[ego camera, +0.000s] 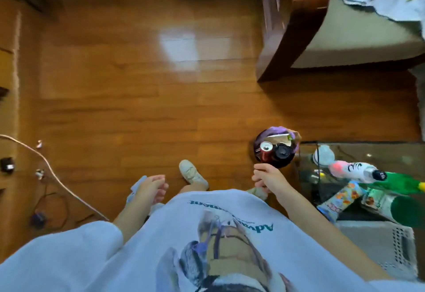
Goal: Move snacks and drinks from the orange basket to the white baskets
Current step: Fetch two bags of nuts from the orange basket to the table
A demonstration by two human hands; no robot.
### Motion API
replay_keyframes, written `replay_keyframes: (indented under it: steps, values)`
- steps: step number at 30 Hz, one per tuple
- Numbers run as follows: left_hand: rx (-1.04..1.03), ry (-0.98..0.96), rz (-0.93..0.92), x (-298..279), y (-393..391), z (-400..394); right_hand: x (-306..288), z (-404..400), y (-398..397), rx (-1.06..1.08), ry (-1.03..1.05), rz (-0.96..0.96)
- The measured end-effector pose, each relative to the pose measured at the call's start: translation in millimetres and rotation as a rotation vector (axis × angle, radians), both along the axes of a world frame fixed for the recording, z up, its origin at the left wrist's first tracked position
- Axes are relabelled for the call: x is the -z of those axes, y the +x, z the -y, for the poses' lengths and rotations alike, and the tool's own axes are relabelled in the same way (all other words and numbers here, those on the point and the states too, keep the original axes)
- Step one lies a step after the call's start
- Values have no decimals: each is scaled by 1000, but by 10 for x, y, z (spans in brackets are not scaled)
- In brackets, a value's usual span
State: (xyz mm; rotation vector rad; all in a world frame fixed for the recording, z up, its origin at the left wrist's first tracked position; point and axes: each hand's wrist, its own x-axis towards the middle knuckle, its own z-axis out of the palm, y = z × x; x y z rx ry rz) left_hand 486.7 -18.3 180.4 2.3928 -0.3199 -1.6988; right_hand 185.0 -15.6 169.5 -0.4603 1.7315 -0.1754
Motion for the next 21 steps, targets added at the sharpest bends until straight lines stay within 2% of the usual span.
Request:
replay_keyframes:
  steps: [6,10,14,21]
  values:
    - [-271,47,-41,77,1040,-52,-1,493,938,-125,-6,-43]
    - [-299,7,-74,31,1423,151,8,731,1406,-188,-2,-57]
    - [-280,-91,-101,2,1750,425,78,1000,1817,-165,-10,-102]
    - [-309,-230,-94,-28,2088,762,181,1572,2267,-223,46,-213]
